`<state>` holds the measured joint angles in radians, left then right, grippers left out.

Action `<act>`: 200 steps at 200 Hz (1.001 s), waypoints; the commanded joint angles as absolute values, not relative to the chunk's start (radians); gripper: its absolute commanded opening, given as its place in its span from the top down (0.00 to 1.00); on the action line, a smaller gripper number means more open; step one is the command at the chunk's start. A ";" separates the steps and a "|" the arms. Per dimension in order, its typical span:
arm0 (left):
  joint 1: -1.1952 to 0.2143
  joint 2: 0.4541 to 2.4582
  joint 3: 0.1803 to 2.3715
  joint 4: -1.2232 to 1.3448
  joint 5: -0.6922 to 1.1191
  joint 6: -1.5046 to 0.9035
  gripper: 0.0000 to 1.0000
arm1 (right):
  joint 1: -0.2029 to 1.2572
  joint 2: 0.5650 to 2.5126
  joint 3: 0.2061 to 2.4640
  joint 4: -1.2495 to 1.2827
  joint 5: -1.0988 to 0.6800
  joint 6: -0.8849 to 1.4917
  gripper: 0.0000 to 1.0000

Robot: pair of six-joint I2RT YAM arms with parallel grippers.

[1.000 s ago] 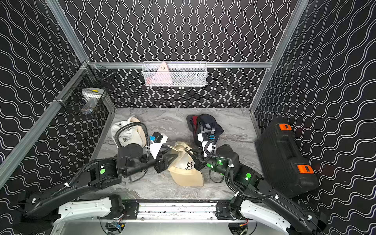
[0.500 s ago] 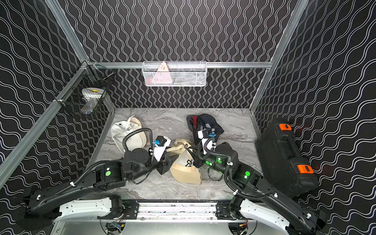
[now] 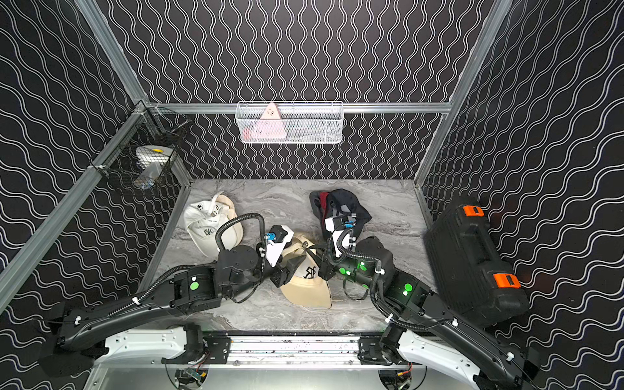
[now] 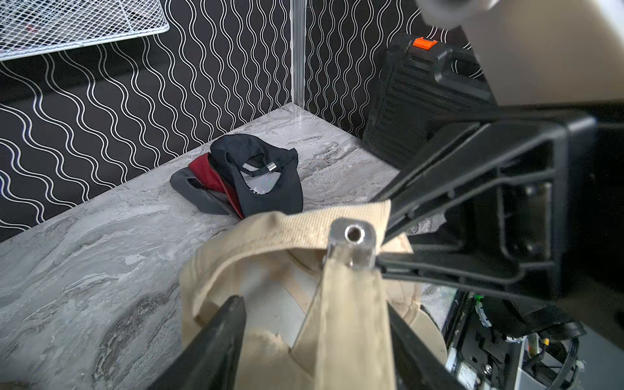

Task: Open the adjustable buckle of the baseball cap
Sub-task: Pull the adjustable strap on the baseball cap.

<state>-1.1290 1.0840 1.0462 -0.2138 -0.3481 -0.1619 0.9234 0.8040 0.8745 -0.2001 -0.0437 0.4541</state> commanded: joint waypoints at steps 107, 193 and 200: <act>-1.129 1.101 1.051 -0.161 -0.339 -0.140 0.97 | 0.924 0.748 0.836 -0.191 -0.019 0.476 1.00; -1.131 1.137 1.162 -0.404 -0.284 -0.151 1.00 | 0.923 0.752 0.831 -0.326 0.014 0.397 0.81; -1.131 1.141 1.170 -0.428 -0.281 -0.153 1.00 | 0.923 0.750 0.836 -0.332 0.014 0.388 0.79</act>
<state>-1.1309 1.1301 1.1404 -0.3443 -0.3008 -0.1383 0.9237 0.7517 0.8223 -0.2871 -0.0109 0.4263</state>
